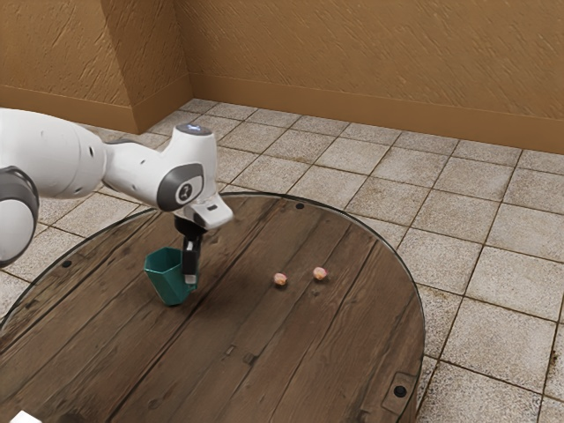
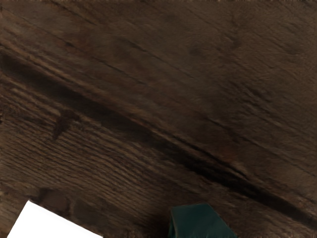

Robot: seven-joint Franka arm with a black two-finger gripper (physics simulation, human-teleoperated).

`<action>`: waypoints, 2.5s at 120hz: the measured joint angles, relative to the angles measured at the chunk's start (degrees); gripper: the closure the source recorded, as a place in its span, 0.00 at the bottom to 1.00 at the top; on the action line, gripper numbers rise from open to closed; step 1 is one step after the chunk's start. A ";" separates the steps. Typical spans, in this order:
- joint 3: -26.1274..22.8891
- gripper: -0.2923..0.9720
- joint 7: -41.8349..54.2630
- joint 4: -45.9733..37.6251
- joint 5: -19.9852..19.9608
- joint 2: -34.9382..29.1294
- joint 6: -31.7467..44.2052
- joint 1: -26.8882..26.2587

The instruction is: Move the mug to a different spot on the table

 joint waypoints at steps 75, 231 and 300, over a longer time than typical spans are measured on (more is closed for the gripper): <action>0.05 0.70 -7.40 1.06 4.39 1.27 -1.47 0.17; -7.95 0.80 -34.07 23.34 6.84 16.06 -27.36 0.51; -7.63 0.34 -37.94 26.20 6.12 15.67 -26.49 0.06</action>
